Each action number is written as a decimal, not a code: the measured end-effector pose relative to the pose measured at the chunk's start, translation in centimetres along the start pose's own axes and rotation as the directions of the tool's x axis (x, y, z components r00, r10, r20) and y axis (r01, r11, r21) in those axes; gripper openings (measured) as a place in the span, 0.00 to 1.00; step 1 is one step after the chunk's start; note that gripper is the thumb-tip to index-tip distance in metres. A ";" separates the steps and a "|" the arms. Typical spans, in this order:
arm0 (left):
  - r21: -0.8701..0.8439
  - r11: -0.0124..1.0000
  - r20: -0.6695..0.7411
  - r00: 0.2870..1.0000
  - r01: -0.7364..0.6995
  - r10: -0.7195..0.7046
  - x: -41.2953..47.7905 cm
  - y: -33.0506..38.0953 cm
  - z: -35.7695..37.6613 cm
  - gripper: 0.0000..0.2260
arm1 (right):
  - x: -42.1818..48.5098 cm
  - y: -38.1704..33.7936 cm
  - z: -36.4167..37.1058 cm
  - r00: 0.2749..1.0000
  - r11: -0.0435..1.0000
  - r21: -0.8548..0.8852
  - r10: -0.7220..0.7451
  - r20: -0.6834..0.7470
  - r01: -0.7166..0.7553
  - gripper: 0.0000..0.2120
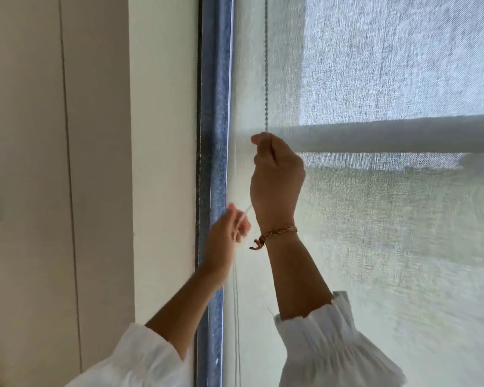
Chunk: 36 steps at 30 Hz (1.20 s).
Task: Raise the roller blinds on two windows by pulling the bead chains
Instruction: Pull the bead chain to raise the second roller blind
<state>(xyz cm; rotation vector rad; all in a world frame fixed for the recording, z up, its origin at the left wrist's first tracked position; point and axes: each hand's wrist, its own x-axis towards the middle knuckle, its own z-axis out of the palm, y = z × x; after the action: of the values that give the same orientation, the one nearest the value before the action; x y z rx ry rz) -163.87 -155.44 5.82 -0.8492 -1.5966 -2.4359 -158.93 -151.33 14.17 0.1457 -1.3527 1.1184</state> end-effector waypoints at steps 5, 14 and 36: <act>-0.241 0.961 0.116 0.987 0.139 -0.113 5.4 6.7 -2.0 0.15 | -3.5 1.6 1.0 0.992 0.995 -0.034 -0.101 -0.069 0.099 0.10; -0.192 0.979 0.238 0.964 -0.071 0.117 9.0 16.5 0.7 0.12 | -11.3 7.7 3.0 0.984 0.980 -0.145 -0.153 -0.094 0.139 0.18; -0.032 0.979 0.125 0.971 -0.199 0.202 1.8 -0.8 -8.4 0.16 | -1.5 -0.1 9.4 0.895 0.807 0.404 0.323 0.307 -0.430 0.06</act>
<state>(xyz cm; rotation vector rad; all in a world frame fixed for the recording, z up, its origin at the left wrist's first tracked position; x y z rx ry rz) -168.96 -162.05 3.67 -1.1319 -1.4472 -2.3017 -165.08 -158.44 15.72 0.3724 -1.3196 1.8109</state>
